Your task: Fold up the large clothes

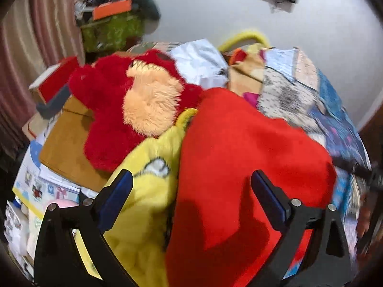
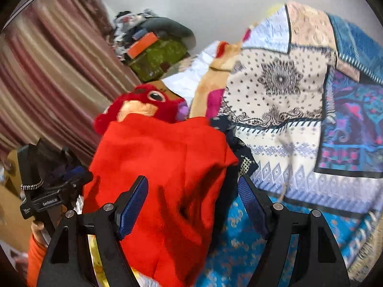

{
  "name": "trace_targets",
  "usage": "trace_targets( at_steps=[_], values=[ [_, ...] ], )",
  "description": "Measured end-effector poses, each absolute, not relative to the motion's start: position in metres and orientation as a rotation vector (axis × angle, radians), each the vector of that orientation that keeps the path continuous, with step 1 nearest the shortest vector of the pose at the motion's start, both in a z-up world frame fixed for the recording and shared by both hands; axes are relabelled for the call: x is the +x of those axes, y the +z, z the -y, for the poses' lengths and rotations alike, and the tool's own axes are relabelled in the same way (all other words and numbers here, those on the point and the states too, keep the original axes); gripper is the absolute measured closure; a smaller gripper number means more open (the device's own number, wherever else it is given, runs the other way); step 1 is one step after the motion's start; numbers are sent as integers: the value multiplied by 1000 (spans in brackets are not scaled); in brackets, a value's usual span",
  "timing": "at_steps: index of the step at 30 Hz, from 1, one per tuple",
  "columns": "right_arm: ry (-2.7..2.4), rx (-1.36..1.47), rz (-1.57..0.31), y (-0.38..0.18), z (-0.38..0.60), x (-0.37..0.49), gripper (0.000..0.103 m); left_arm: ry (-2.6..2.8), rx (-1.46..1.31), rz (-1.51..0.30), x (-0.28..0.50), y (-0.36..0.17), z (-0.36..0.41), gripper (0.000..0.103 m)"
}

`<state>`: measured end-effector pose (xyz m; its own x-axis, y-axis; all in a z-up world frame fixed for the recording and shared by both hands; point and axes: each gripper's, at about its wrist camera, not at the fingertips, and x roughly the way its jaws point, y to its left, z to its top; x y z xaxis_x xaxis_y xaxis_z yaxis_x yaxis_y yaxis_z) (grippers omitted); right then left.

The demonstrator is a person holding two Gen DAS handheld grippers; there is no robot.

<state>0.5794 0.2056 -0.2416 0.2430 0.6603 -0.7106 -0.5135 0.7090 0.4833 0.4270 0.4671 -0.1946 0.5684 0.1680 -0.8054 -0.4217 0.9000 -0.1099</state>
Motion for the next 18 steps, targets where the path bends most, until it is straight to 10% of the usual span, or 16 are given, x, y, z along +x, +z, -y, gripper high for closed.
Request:
trace_targets(
  at_steps=[8, 18],
  values=[
    [595, 63, -984, -244, -177, 603, 28, 397, -342, -892, 439, -194, -475, 3],
    [730, 88, -673, -101, -118, 493, 28, 269, -136, -690, 358, -73, -388, 3]
  ],
)
